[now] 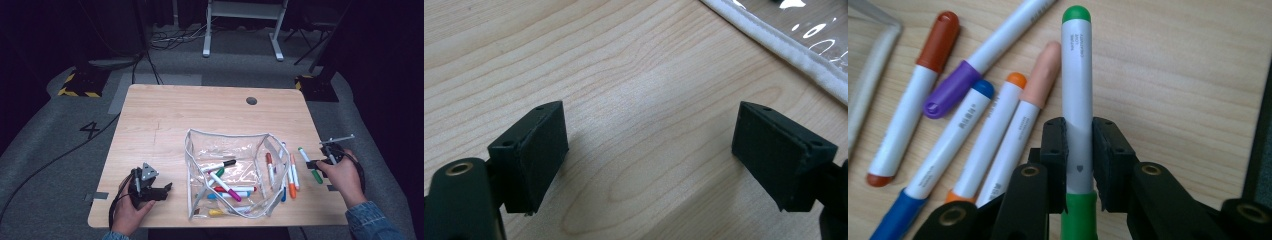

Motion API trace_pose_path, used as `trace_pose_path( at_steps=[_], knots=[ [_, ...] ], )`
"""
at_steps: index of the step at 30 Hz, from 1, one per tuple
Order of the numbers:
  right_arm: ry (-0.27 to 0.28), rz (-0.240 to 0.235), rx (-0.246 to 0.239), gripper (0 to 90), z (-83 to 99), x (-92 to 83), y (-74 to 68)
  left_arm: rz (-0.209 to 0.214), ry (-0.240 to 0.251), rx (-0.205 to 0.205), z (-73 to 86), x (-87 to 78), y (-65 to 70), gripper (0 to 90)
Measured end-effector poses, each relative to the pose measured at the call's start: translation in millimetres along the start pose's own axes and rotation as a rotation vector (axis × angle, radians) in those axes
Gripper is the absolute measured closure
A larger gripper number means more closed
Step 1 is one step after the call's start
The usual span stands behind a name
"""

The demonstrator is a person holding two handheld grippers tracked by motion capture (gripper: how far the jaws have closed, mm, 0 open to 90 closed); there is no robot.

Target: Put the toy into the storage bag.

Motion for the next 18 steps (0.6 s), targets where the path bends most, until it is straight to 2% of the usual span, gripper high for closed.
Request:
trace_pose_path(
  at_steps=[6,10,18],
  knots=[
    [0.039,-0.015,-0.064,77.1,-11.7,-29.3,-14.7,0.000,0.000,0.000,0.0,0.0,0.0,15.0],
    [0.065,-0.028,-0.123,77.1,-21.6,-50.1,-32.7,0.000,-0.001,0.000,0.0,0.0,0.0,15.0],
    [0.107,-0.072,-0.210,77.1,-39.5,-86.5,-69.1,0.004,-0.002,0.005,0.1,-0.1,0.2,14.7]
  ],
)
Point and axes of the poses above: each handheld gripper's, and its own axes: x roughly forward along the jaws, z roughly out of its underside, y roughly to its right, the point moved 4 cm from there along x, roughly forward along the jaws, and after that the axes turned 2 degrees about -y, right-handed, at the moved point
